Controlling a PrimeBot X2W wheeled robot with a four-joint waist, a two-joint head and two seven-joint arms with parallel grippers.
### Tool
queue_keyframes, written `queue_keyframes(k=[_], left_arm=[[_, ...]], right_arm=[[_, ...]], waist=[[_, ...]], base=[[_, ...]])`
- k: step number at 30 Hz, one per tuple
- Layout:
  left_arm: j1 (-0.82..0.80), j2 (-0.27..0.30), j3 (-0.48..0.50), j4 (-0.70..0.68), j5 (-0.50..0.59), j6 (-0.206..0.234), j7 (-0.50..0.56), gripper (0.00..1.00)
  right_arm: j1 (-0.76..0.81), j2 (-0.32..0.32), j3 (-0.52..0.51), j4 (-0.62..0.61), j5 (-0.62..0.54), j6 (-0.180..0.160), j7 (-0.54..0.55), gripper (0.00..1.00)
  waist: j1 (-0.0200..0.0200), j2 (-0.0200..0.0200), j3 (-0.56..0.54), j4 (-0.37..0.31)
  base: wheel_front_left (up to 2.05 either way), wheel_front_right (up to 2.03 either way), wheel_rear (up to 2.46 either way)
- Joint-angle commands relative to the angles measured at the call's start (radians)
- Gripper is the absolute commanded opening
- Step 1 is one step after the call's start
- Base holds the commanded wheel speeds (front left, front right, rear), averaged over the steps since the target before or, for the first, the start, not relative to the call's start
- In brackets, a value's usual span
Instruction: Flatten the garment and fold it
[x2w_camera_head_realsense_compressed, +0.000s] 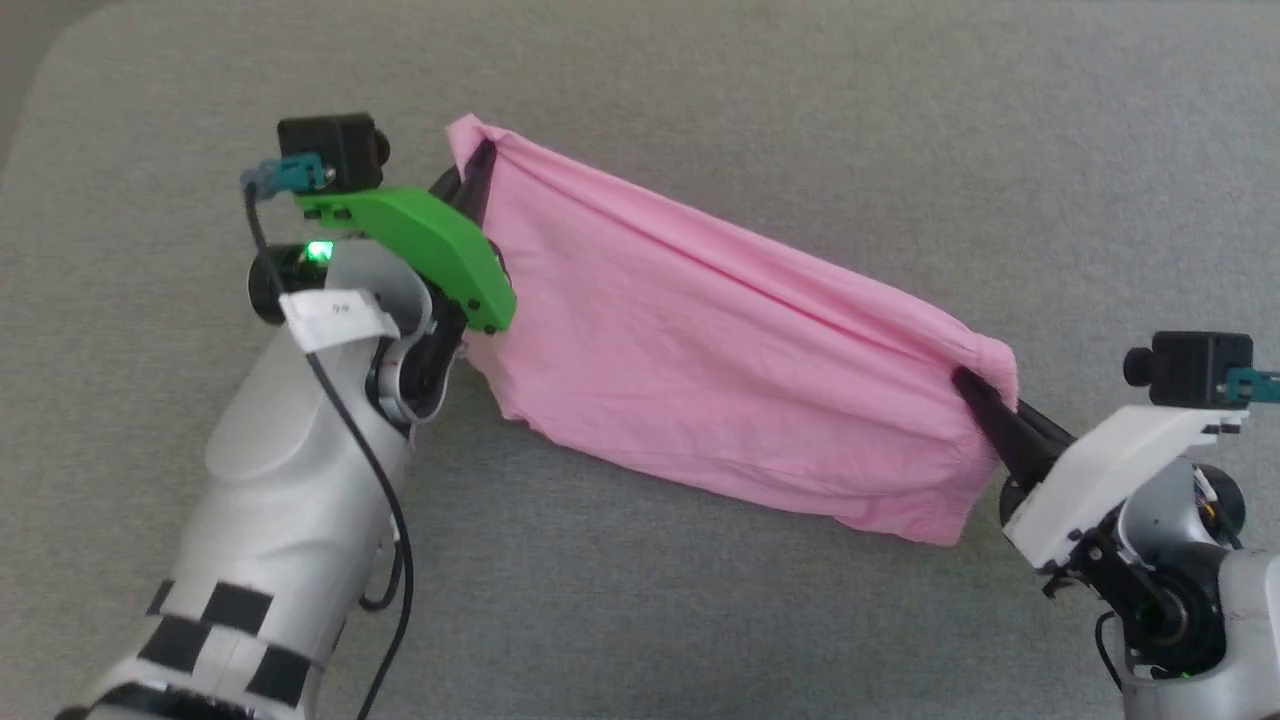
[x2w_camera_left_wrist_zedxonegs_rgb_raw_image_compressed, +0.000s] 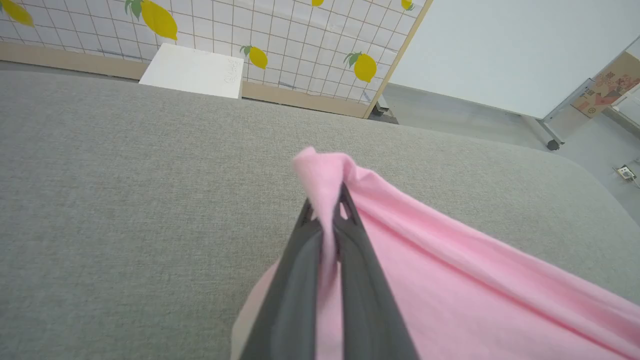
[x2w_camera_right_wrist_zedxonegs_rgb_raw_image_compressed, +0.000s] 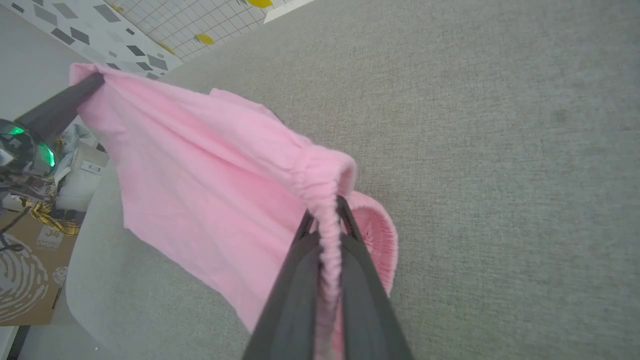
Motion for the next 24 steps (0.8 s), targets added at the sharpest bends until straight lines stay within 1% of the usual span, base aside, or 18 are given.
queue_keyframes(k=[1,5,8,15,19,20,21,22,24], left_arm=[[-0.042,-0.004,-0.002,0.032,0.007,-0.009,0.001,0.00],[-0.104,-0.020,-0.018,0.119,0.015,-0.029,0.006,0.00],[-0.137,-0.030,-0.030,0.185,0.019,-0.035,0.019,0.00],[-0.178,-0.044,-0.045,0.302,0.022,-0.050,0.019,0.00],[-0.194,-0.052,-0.045,0.349,0.017,-0.061,0.000,0.00],[-0.196,-0.055,-0.042,0.358,0.014,-0.064,-0.008,0.04],[-0.200,-0.058,-0.039,0.369,0.010,-0.065,-0.017,0.42],[-0.203,-0.061,-0.037,0.378,0.007,-0.068,-0.025,1.00],[-0.209,-0.067,-0.032,0.394,-0.002,-0.075,-0.036,1.00]], right_arm=[[-0.020,0.004,0.006,0.009,0.002,-0.002,-0.012,0.00],[-0.035,0.007,0.029,0.032,0.005,-0.002,-0.020,0.00],[-0.041,0.008,0.052,0.046,0.009,-0.002,-0.012,0.00],[-0.029,0.003,0.085,0.073,0.017,-0.002,0.050,0.00],[-0.024,0.002,0.083,0.069,0.018,-0.002,0.058,0.00],[-0.024,0.001,0.084,0.066,0.018,-0.002,0.055,0.10],[-0.023,0.000,0.083,0.061,0.019,-0.002,0.050,0.79],[-0.021,0.000,0.081,0.059,0.020,-0.002,0.046,1.00],[-0.016,-0.004,0.079,0.053,0.021,-0.002,0.042,1.00]], waist=[[0.0001,-0.0001,0.078,-0.068],[0.0001,-0.0001,0.113,-0.094],[0.0001,-0.0001,0.133,-0.110],[0.0001,-0.0001,0.149,-0.126],[0.0001,-0.0001,0.147,-0.125],[0.0001,-0.0001,0.144,-0.122],[0.0001,-0.0001,0.140,-0.120],[0.0001,-0.0001,0.133,-0.116],[0.0001,-0.0001,0.116,-0.108]], base=[[0.00,0.00,0.00],[0.00,0.00,0.00],[0.00,0.00,0.00],[0.00,0.00,0.00],[0.00,0.00,0.00],[0.00,0.00,0.00],[0.00,0.00,0.00],[0.00,0.00,0.00],[0.00,0.00,0.00]])
